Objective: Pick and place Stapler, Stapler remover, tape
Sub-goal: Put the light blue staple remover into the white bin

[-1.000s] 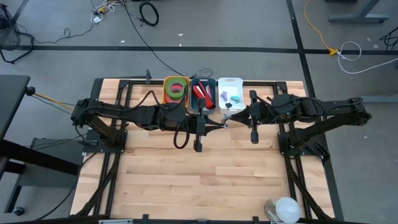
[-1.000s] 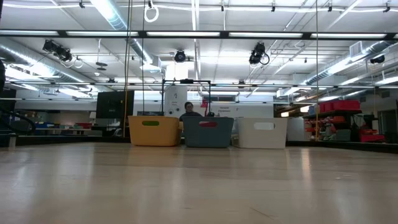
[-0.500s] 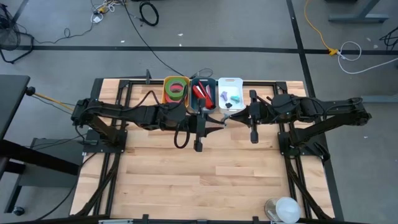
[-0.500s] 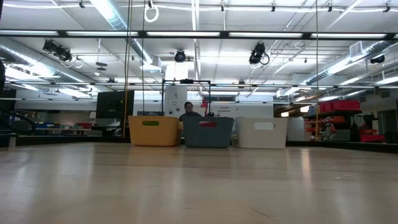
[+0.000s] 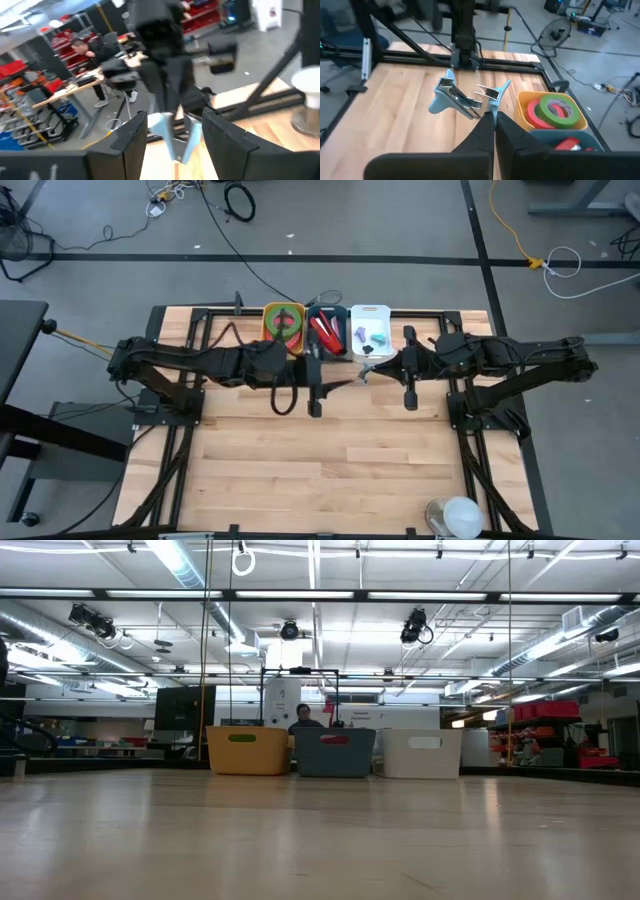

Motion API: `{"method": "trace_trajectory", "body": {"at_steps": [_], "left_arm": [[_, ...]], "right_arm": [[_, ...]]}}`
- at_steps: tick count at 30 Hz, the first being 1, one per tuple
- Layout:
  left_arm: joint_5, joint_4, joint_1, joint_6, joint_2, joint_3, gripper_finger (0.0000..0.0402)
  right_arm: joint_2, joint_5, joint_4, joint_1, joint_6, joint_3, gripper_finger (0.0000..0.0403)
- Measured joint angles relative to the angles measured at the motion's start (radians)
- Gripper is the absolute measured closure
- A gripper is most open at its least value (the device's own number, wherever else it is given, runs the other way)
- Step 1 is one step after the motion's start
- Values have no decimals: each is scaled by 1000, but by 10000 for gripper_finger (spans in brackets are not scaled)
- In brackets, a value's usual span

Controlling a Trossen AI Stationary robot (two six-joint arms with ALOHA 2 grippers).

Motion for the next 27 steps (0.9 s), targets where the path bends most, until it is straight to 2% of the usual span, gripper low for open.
{"method": "trace_trajectory", "body": {"at_steps": [4, 11, 19, 27], "left_arm": [[-10, 0, 3, -46, -39, 0, 209], [-13, 5, 8, -135, -67, 1, 220], [-13, 0, 8, -135, -67, 1, 223], [-13, -1, 8, -135, -66, 1, 223]], "right_arm": [[0, 50, -59, -14, 33, 0, 399], [0, 54, -117, -116, 58, 0, 399], [29, -22, -118, -321, 46, 0, 400], [131, -70, -119, -523, 5, 0, 400]]}}
